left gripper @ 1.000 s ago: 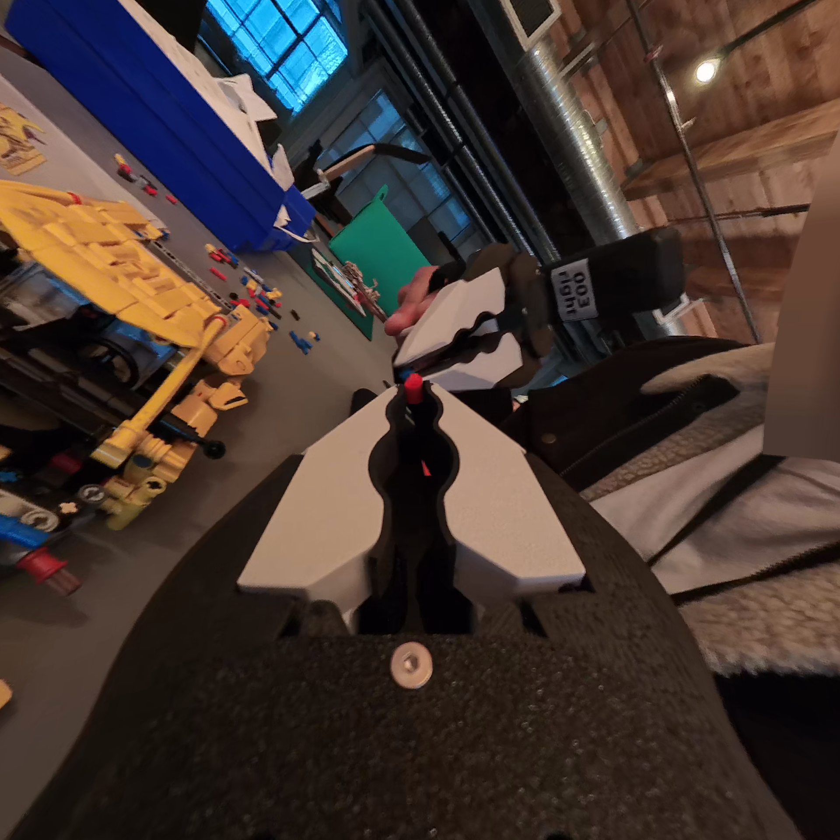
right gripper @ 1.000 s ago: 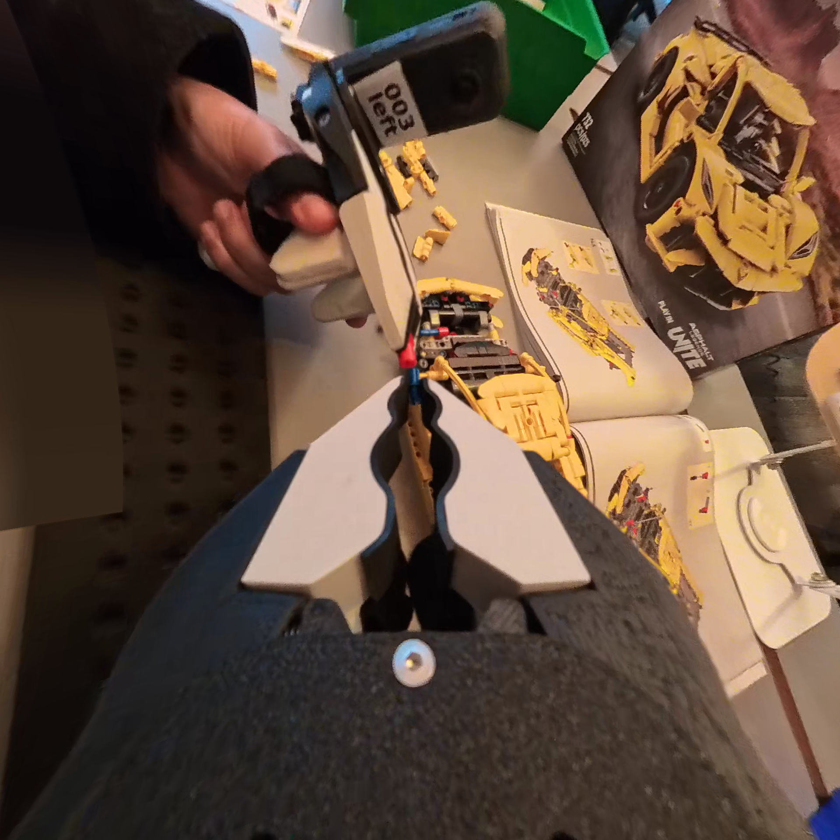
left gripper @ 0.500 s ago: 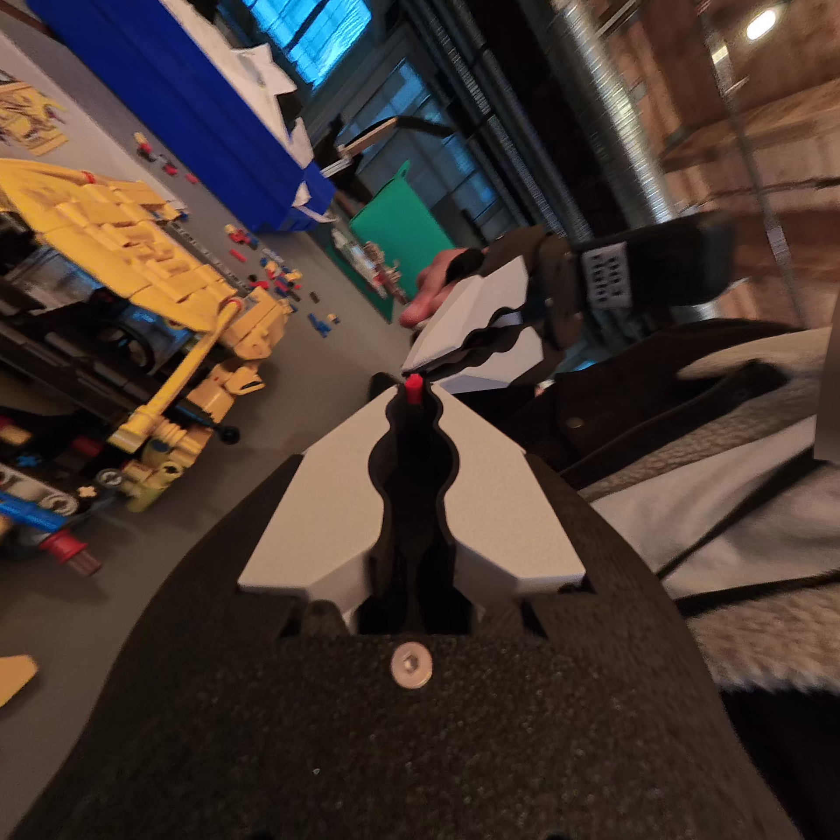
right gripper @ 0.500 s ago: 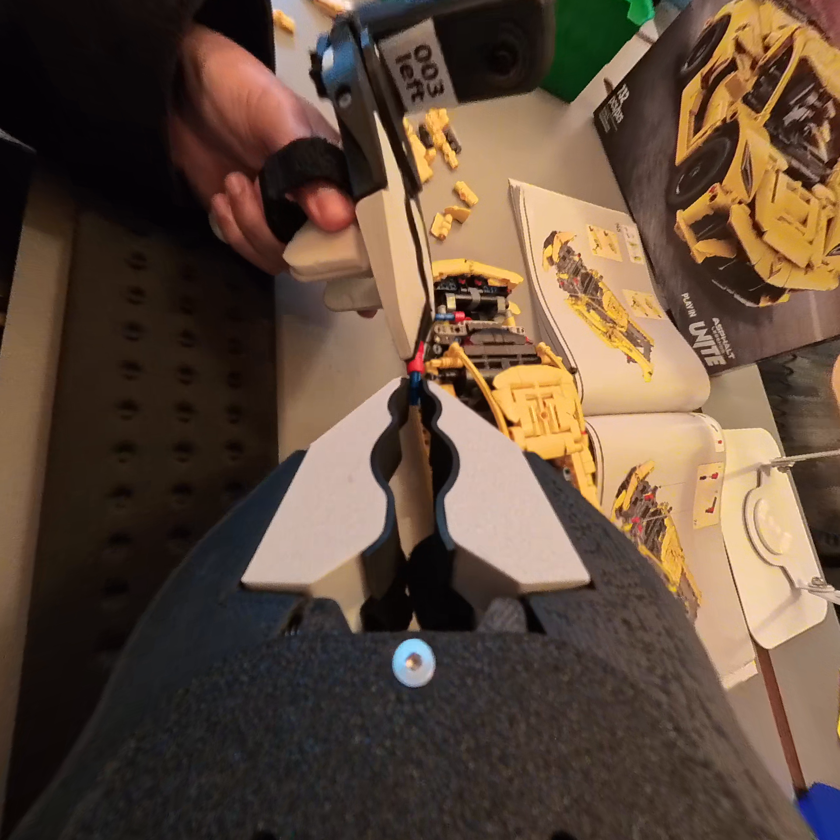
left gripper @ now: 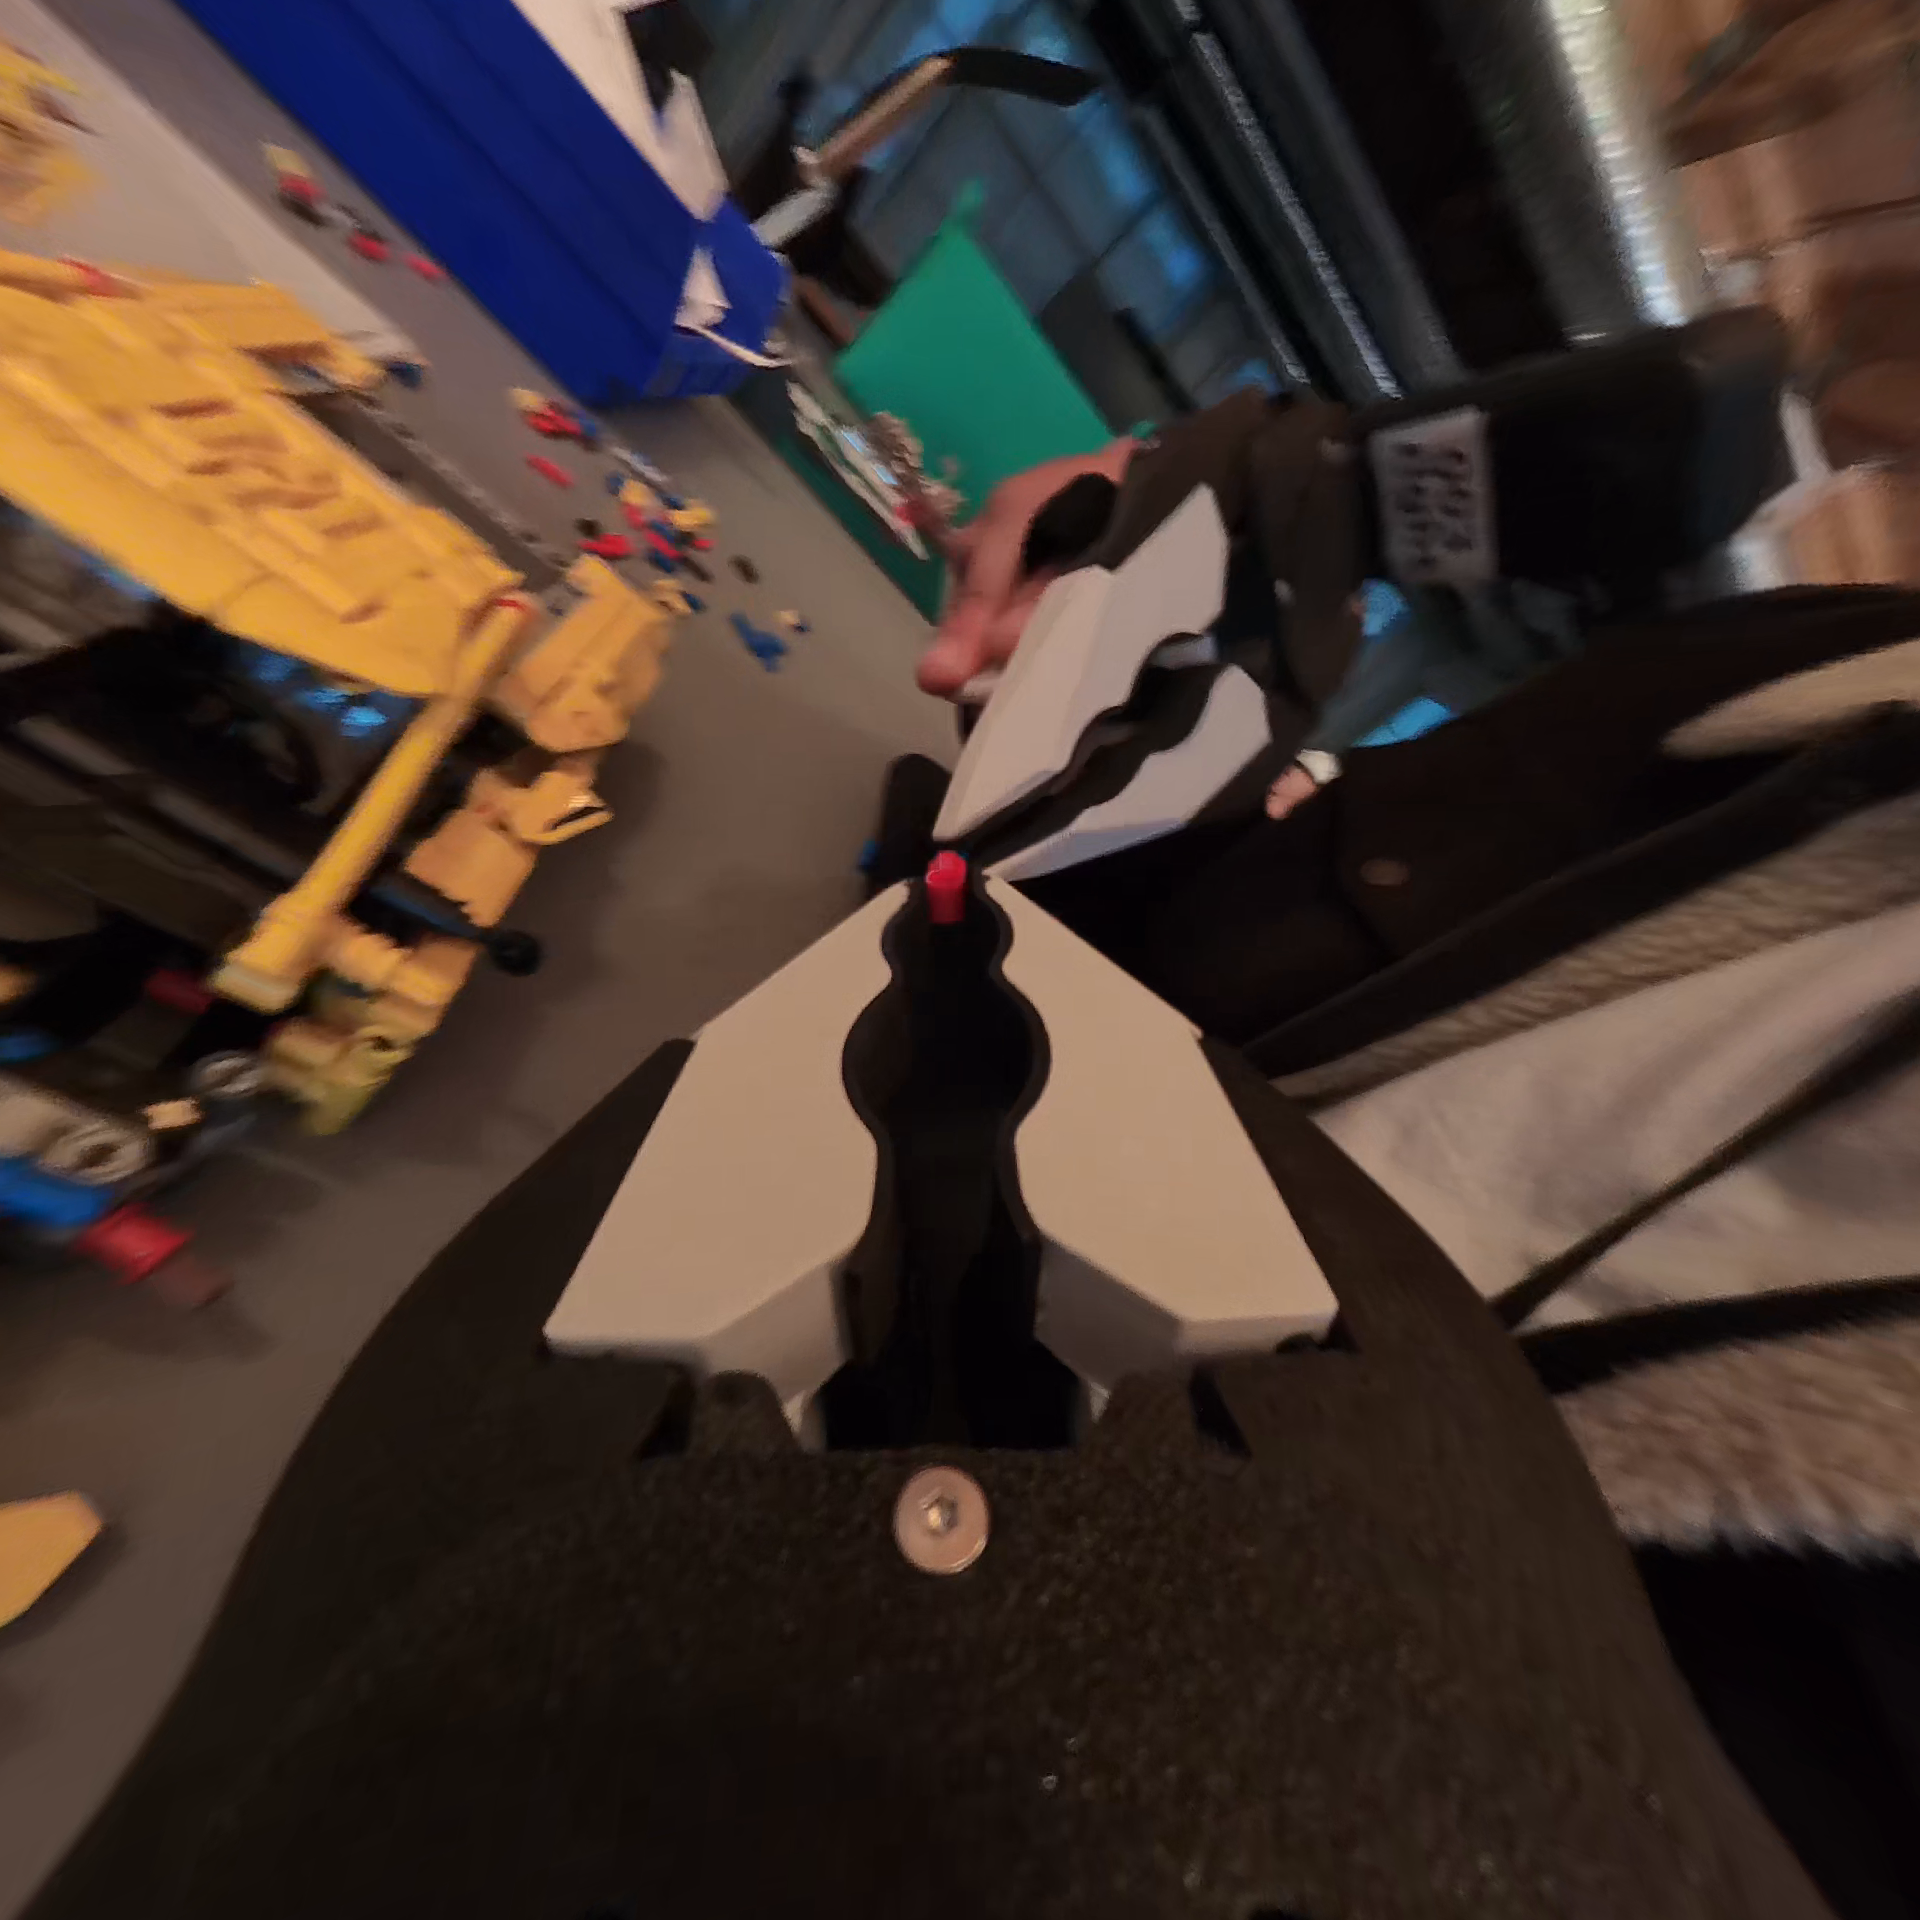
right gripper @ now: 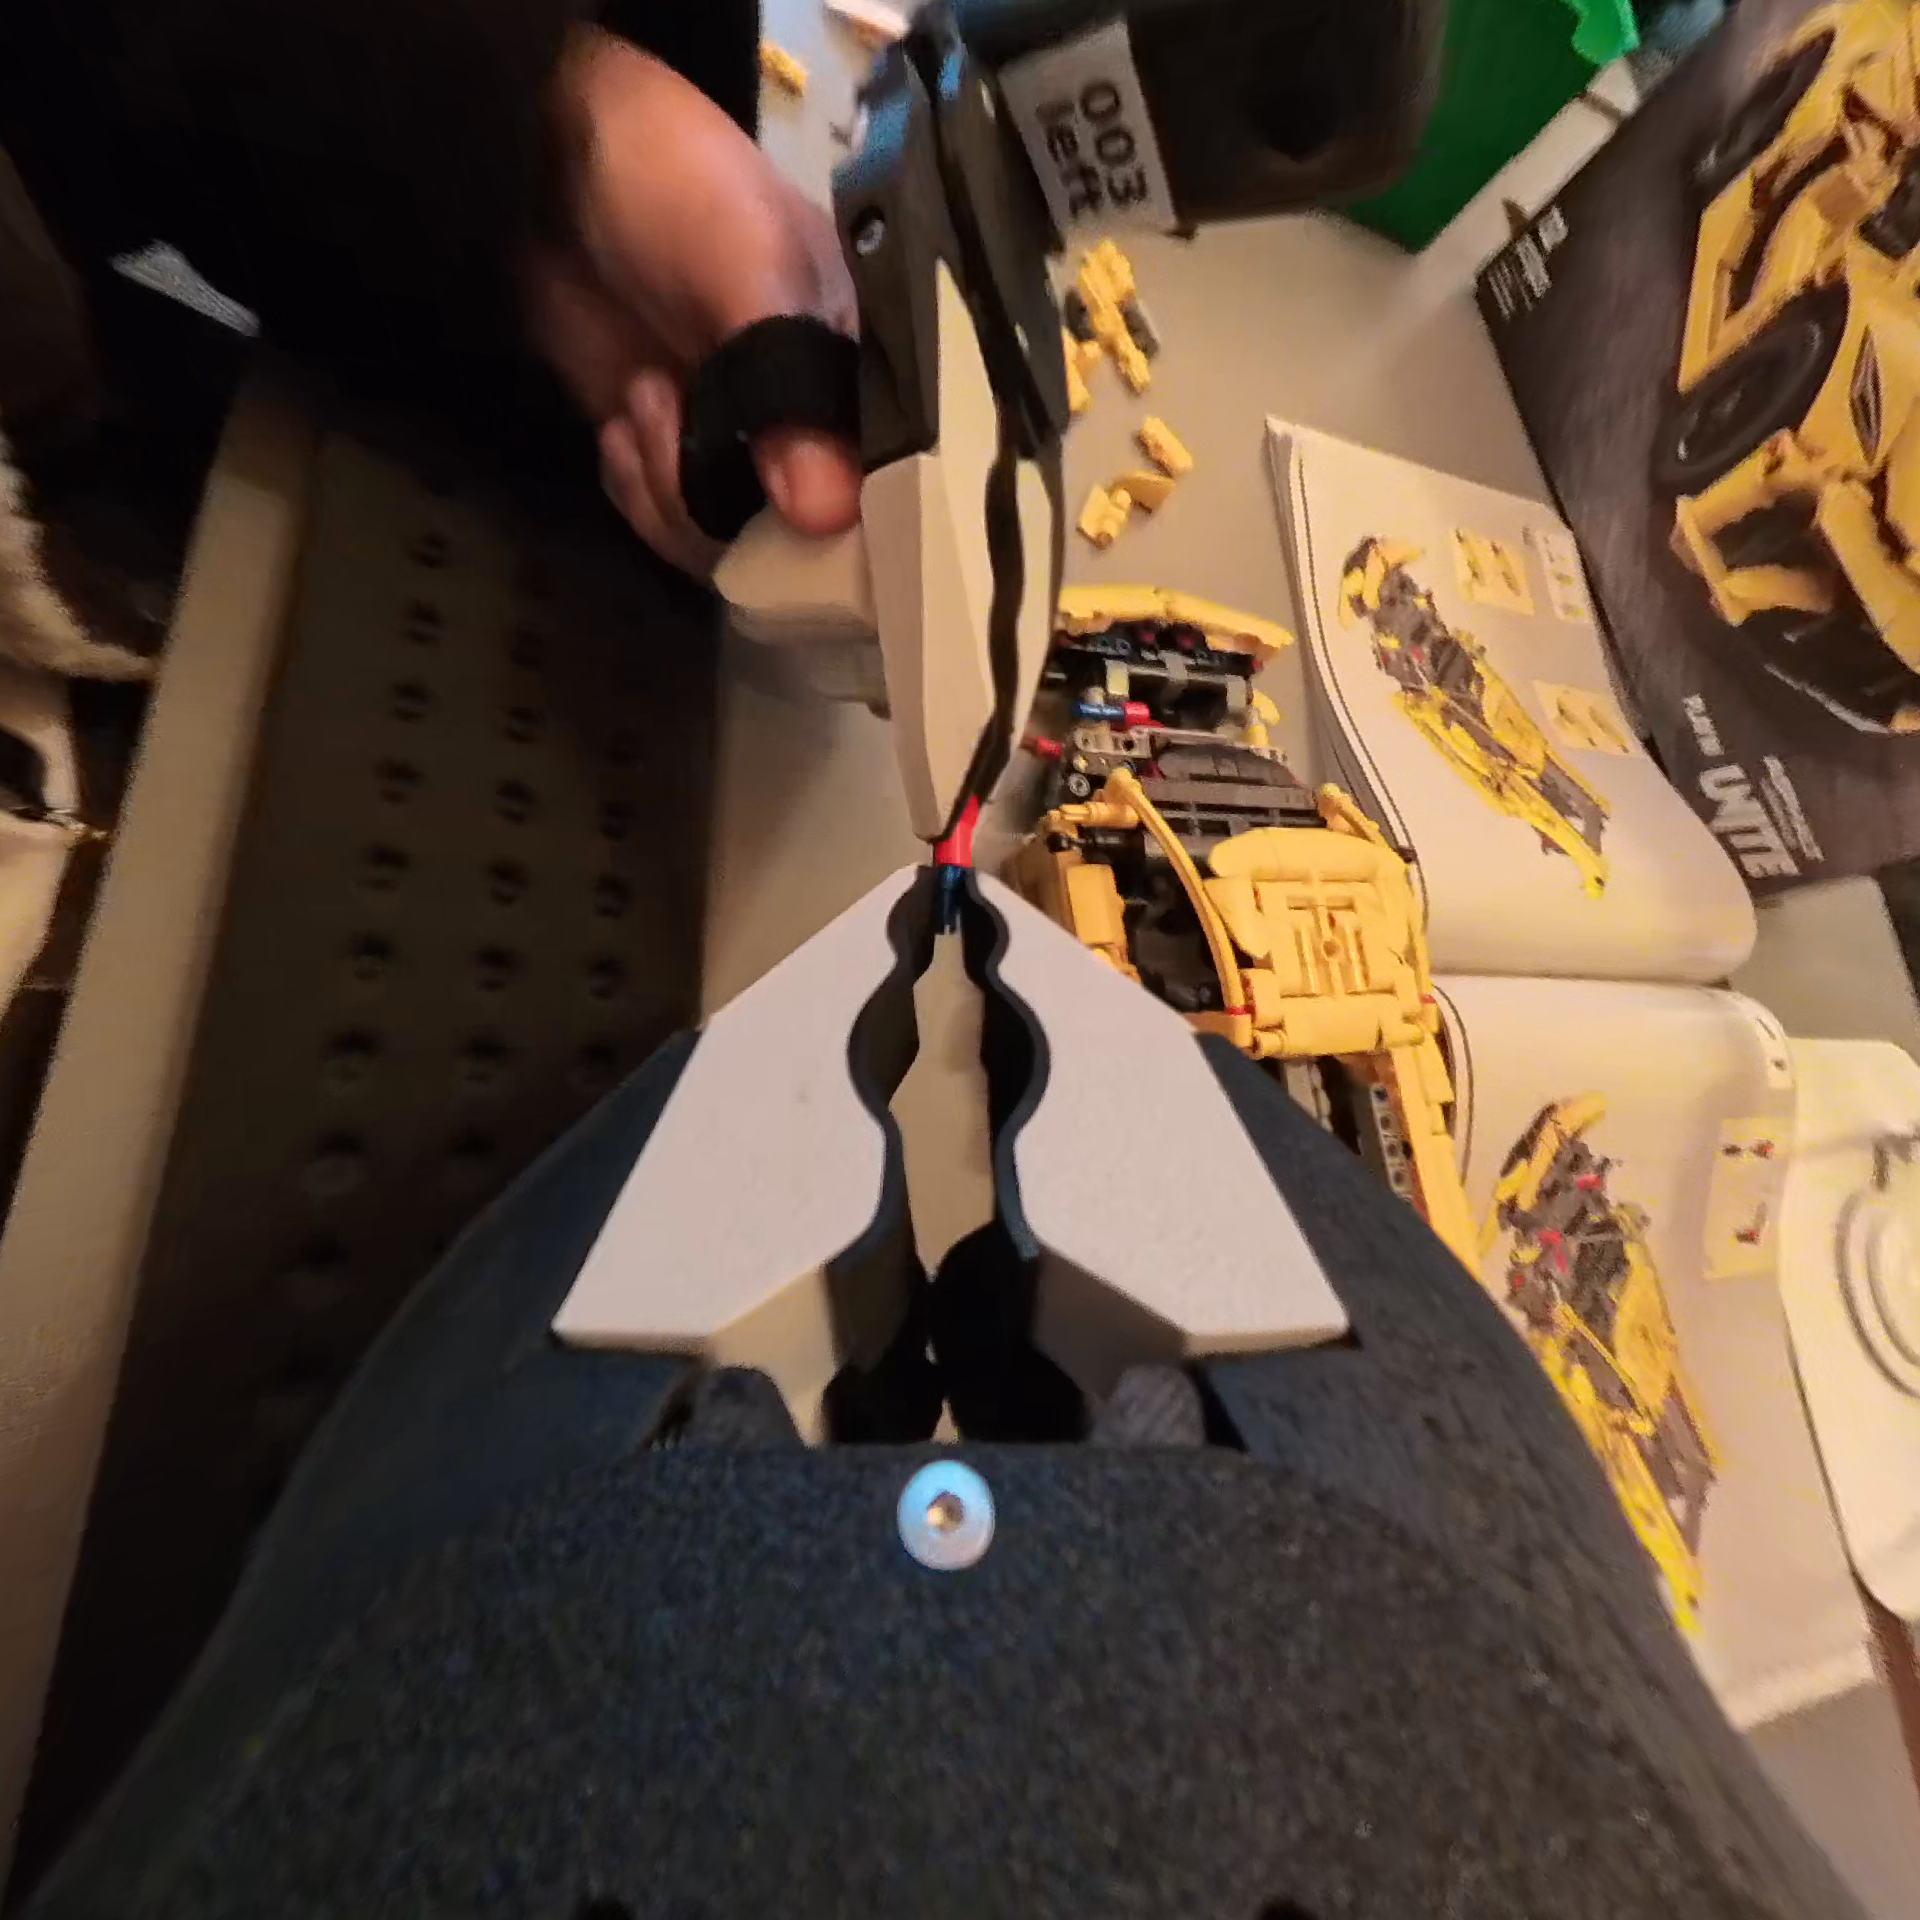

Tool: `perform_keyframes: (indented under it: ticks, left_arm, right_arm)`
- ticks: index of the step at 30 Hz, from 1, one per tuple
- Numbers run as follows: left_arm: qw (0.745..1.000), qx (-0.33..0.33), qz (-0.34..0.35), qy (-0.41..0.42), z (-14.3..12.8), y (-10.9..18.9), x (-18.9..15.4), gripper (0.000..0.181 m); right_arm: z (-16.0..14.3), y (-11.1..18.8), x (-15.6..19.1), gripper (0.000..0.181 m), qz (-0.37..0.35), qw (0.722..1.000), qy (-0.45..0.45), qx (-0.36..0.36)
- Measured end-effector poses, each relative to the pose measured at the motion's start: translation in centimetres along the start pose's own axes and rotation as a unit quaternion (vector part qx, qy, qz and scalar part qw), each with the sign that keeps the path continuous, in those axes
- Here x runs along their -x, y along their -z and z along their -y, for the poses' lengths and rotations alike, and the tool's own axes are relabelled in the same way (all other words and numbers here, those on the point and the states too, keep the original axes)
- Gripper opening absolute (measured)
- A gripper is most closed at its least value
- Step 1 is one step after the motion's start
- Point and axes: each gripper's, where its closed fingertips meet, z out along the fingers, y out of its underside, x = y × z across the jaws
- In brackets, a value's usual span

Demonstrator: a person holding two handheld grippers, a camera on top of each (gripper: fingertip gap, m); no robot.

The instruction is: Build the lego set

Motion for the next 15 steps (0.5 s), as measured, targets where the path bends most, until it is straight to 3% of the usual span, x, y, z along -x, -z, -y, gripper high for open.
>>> perform_keyframes:
  ticks: [4, 11, 13, 15]
  left_arm:
    - [1.0, 0.021, -0.013, 0.015, -0.6, -0.2, -0.1, 0.006]
    - [0.993, 0.015, -0.111, 0.045, -0.4, 0.1, -2.6, 0.006]
    - [0.988, 0.05, -0.14, 0.042, -1.4, -0.8, -3.7, 0.006]
    - [0.993, 0.013, -0.103, 0.051, -0.3, -0.3, -2.3, 0.006]
  right_arm:
    - [-0.2, 0.0, 0.7, 0.003, 0.017, 1.0, 0.02, 0.002]
    - [2.3, 1.4, 1.2, 0.0, 0.064, 0.99, -0.021, -0.122]
    - [4.0, 1.1, 2.1, 0.0, 0.075, 0.984, -0.018, -0.162]
    - [3.4, 1.4, 0.6, 0.0, 0.028, 0.989, -0.005, -0.145]
